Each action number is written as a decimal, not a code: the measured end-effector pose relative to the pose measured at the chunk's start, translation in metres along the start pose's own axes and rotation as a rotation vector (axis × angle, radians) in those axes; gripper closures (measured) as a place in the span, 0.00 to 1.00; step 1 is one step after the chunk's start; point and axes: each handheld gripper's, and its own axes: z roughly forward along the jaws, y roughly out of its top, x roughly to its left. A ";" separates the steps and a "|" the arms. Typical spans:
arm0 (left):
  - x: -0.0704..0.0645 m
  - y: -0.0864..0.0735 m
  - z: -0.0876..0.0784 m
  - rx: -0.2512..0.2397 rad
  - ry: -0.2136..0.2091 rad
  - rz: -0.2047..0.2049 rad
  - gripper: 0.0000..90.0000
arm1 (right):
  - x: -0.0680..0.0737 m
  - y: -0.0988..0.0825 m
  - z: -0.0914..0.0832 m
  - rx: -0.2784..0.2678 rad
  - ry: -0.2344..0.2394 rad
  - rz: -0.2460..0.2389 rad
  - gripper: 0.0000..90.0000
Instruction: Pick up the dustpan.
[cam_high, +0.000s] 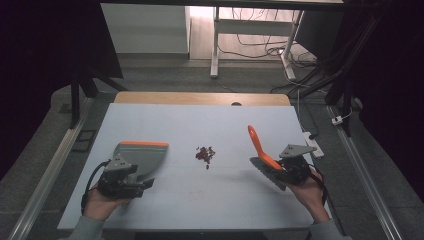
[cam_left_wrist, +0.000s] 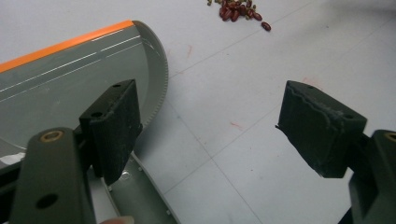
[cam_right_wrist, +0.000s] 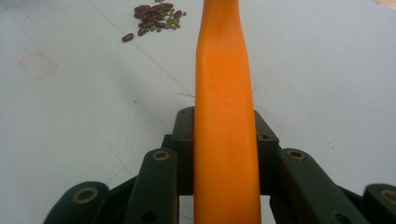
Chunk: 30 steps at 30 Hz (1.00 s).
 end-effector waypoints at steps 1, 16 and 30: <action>-0.001 0.001 0.000 0.009 -0.004 -0.001 0.24 | 0.000 0.000 0.000 -0.001 0.003 0.007 0.79; 0.003 0.030 0.009 0.110 0.055 -0.112 0.25 | -0.003 -0.001 -0.001 -0.004 0.005 0.009 0.79; 0.020 0.011 0.002 0.147 0.140 -0.190 0.25 | -0.001 -0.001 0.003 0.020 -0.002 -0.006 0.79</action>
